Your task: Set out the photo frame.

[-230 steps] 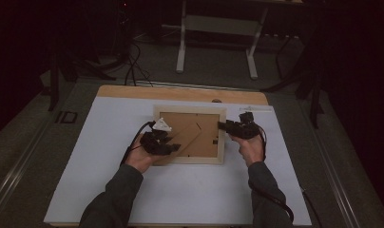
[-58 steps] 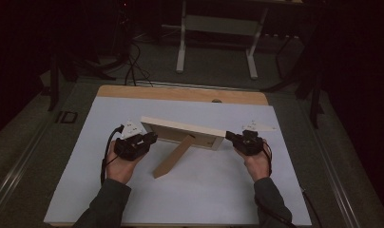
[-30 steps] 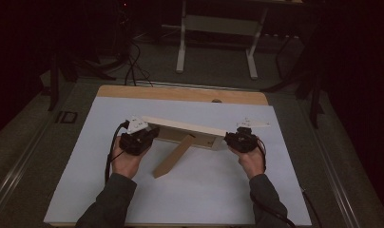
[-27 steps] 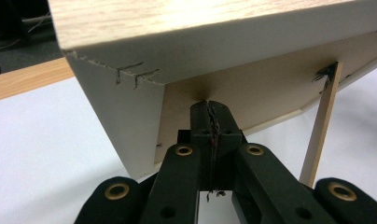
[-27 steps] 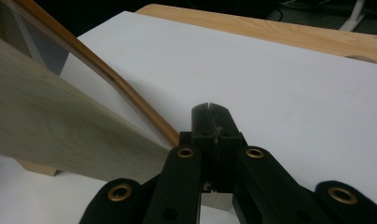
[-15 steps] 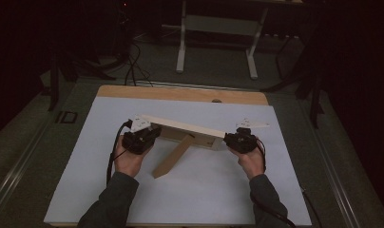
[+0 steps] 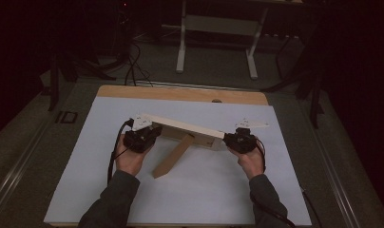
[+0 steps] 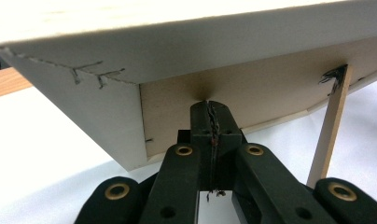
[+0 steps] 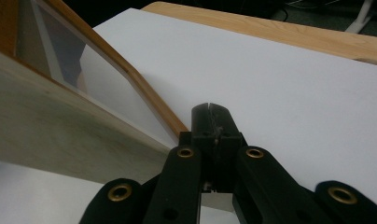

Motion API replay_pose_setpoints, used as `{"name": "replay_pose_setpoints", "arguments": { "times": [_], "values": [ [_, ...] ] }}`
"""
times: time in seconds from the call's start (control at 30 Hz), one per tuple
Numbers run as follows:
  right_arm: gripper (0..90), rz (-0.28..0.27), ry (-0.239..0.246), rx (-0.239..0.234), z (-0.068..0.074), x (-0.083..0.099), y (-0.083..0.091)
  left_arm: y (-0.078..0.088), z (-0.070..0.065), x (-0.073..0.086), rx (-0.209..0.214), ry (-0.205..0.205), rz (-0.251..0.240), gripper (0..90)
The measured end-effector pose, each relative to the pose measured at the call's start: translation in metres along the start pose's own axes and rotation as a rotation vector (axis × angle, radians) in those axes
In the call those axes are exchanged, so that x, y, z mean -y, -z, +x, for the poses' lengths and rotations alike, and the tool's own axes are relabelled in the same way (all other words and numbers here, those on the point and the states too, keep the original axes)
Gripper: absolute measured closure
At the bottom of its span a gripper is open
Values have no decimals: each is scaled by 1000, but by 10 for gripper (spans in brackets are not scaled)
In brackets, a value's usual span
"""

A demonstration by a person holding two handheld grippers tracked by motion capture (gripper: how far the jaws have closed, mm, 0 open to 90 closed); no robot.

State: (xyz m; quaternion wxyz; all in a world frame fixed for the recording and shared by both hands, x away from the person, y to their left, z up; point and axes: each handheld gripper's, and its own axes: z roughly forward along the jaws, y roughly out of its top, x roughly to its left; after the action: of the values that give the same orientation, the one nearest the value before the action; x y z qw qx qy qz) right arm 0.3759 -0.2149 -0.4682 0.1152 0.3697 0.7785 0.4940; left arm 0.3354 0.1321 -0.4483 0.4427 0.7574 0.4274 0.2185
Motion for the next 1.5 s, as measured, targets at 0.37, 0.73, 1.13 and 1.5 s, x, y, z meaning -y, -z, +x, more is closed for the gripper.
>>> {"name": "replay_pose_setpoints", "arguments": {
  "times": [0.37, 0.73, 1.13, 1.5],
  "values": [
    [900, 6, 8, -5, 2, 0, 0, -5, -1, -3, 2, -1, 8, 900],
    [900, 12, 23, -15, 5, -2, -1, -9, -3, -5, 10, 1, 11, 900],
    [900, 17, 37, -28, 9, -2, -2, -13, -9, -9, 18, -10, 15, 900],
    [900, 22, 43, -37, 12, -3, -3, -15, -14, -11, 26, -25, 21, 900]
  ]
}}
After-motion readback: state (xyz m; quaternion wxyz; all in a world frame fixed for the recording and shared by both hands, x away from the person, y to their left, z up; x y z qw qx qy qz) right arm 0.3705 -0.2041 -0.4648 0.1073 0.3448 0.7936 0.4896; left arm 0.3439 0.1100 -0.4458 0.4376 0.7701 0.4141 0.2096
